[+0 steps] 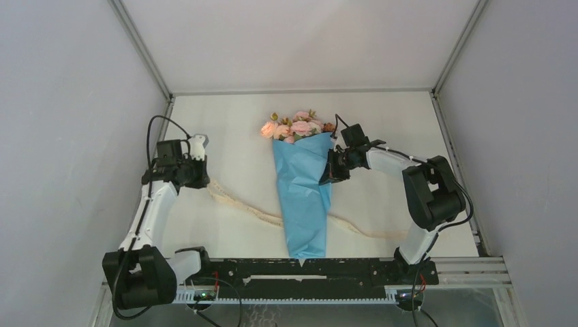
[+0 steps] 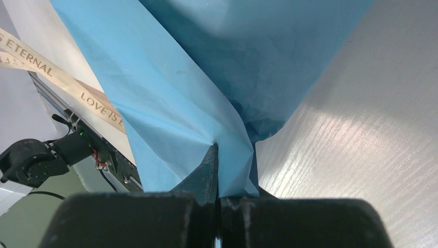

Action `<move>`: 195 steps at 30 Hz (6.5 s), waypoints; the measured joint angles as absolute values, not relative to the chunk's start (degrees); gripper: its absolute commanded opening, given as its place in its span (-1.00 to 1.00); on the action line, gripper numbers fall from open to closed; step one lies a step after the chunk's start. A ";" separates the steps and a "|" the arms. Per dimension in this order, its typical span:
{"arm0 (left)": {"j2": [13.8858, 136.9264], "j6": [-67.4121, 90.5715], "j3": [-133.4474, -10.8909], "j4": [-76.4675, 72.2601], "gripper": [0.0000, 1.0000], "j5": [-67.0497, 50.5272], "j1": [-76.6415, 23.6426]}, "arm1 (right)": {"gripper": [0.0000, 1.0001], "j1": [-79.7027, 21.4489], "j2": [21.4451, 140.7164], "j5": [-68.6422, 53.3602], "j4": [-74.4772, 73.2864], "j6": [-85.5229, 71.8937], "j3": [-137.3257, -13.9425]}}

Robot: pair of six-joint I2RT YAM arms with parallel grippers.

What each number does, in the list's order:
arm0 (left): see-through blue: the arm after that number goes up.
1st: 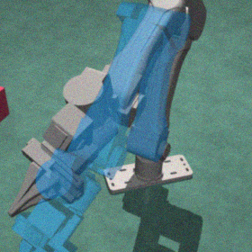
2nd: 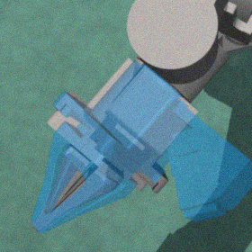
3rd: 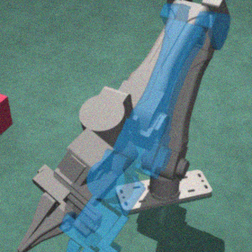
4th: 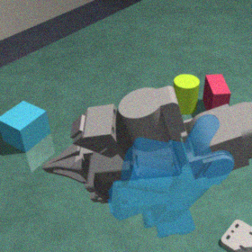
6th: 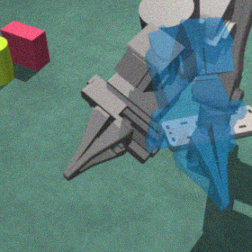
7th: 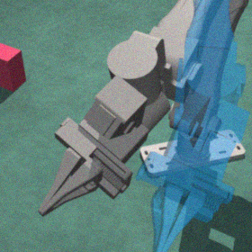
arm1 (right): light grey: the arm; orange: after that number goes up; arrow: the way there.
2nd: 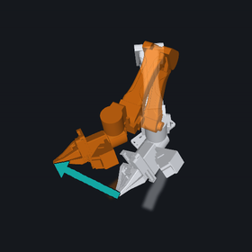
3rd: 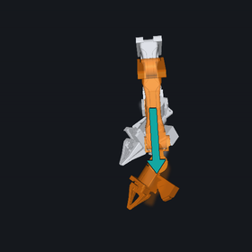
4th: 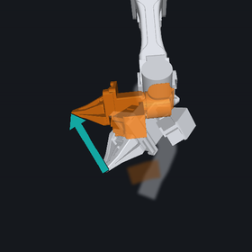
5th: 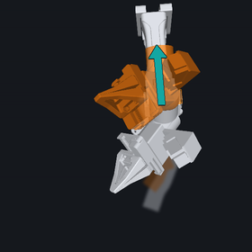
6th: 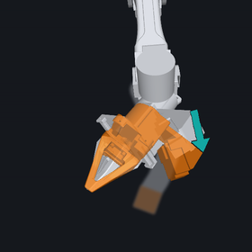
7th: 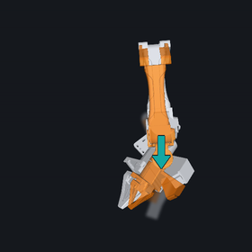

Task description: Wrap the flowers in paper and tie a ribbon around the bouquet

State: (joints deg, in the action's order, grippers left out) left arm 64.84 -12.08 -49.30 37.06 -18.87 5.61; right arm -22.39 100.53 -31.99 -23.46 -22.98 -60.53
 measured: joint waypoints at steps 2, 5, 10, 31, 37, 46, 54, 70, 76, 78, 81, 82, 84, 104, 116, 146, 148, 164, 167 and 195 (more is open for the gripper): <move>63.37 -13.85 -46.98 37.17 -0.14 -14.63 7.99 | -1.00 -22.59 99.92 -31.57 -23.99 -22.76 -60.53; 62.11 -17.69 -46.54 37.10 0.11 -10.07 10.07 | -1.00 -22.65 99.63 -31.40 -24.23 -22.46 -60.53; 61.39 -24.73 -46.70 39.22 0.06 -7.35 6.57 | -1.00 -22.61 99.66 -31.27 -24.29 -22.15 -60.47; 77.14 -47.18 -39.24 39.27 0.03 -7.79 -46.76 | -1.00 -20.58 99.81 -32.01 -24.58 -21.78 -60.47; 77.65 -48.01 -38.65 35.57 -0.15 -5.78 -46.74 | -1.00 -20.45 99.81 -32.18 -24.62 -21.69 -60.47; 78.50 -48.12 -38.35 30.57 -0.14 -1.48 -46.30 | -1.00 -20.32 99.81 -32.25 -24.67 -21.19 -60.47; 78.96 -48.60 -38.33 28.38 -0.02 0.75 -44.49 | -1.00 -20.27 99.81 -32.51 -24.67 -20.84 -60.47; 82.37 -50.17 -40.60 29.26 -1.00 -1.26 -39.11 | -1.00 -20.25 99.81 -32.71 -24.64 -20.40 -60.47; 80.18 -49.93 -40.58 33.71 -1.00 -3.73 -38.70 | -1.00 -20.23 99.81 -32.86 -24.67 -20.14 -60.47; 77.65 -49.23 -40.64 35.81 -1.00 -5.21 -38.11 | -1.00 -20.23 99.81 -32.91 -24.64 -19.99 -60.47; 72.95 -47.13 -42.83 40.47 -1.00 -8.45 -36.64 | -1.00 -20.23 99.88 -32.97 -24.64 -19.81 -60.47; 71.24 -46.17 -44.69 42.30 -1.00 -9.87 -35.90 | -1.00 -20.23 99.94 -33.01 -24.64 -19.79 -60.47; 68.53 -43.77 -49.84 45.71 -1.00 -12.71 -33.98 | -1.00 -20.23 100.22 -33.06 -24.64 -19.79 -60.47; 69.43 -4.89 -78.37 32.47 -1.00 -35.53 -24.69 | -1.00 -23.97 102.56 -33.10 -21.87 -21.71 -60.47; 105.38 3.73 -74.06 20.84 -1.00 -35.79 -36.10 | -0.63 -24.67 101.86 -32.69 -13.02 -29.91 -54.04; 114.59 7.97 -71.61 12.91 -1.00 -34.83 -37.80 | 0.47 -4.56 66.15 24.86 -63.02 -64.49 -46.83; 113.84 7.94 -71.22 12.91 -1.00 -34.68 -37.87 | 0.48 -2.33 67.57 25.10 -65.10 -67.83 -44.27; 113.40 7.55 -71.05 12.99 -1.00 -34.57 -38.15 | -0.42 -1.48 71.44 20.36 -59.20 -86.39 -33.69; 113.40 7.38 -71.05 13.26 -1.00 -34.54 -38.15 | -0.94 -2.42 70.61 20.56 -55.66 -89.27 -32.75; 112.92 2.52 -71.18 17.34 -1.00 -32.51 -39.07 | -0.02 -44.47 79.50 0.60 -53.47 -95.20 -39.05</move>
State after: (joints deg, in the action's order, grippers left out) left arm 112.92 2.52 -71.18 17.34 -32.51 -39.07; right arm -44.47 79.50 0.60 -53.47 -95.20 -39.05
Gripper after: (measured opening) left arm 0.003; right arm 0.480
